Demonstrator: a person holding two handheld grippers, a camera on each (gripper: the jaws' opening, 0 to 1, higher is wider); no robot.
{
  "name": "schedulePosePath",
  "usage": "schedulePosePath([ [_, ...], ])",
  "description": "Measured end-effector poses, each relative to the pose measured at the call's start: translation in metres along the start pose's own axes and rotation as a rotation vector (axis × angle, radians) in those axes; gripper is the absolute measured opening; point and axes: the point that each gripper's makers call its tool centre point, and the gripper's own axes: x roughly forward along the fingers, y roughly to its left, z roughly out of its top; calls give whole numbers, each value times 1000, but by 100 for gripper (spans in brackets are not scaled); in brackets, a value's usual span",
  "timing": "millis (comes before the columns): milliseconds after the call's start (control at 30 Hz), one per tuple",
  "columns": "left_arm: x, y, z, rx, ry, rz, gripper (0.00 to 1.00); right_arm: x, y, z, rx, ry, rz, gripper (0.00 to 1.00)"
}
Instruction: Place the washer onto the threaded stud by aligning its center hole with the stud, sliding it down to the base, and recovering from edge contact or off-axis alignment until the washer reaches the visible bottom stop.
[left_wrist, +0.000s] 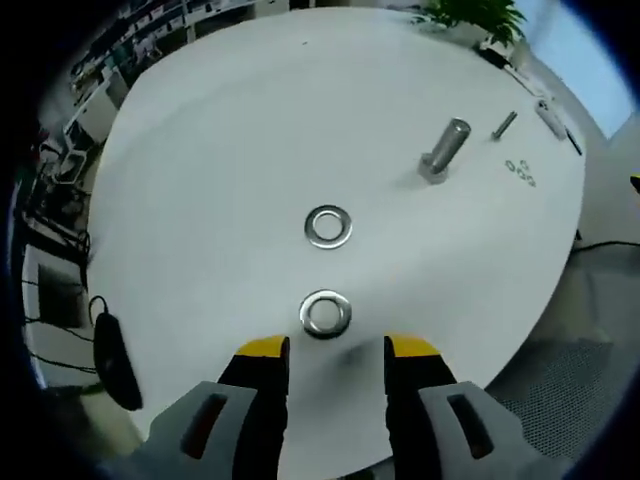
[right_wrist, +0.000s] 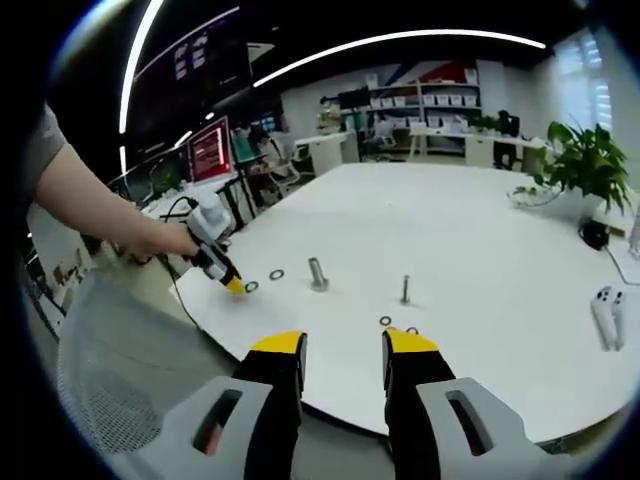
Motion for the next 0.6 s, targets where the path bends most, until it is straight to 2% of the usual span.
schedulePosePath([
  [167, 7, -2, 2, -14, 20, -7, 35, 0, -1, 0, 0, 0, -4, 32],
  [300, 14, -3, 1, 36, 47, -1, 34, 0, -1, 0, -1, 2, -4, 32],
  [367, 15, 3, 2, 78, 54, 29, 31, 0, -2, -1, 1, 3, -6, 32],
  [600, 15, 1, 2, 76, 99, 29, 30, 0, -1, -1, 0, 3, -3, 32],
])
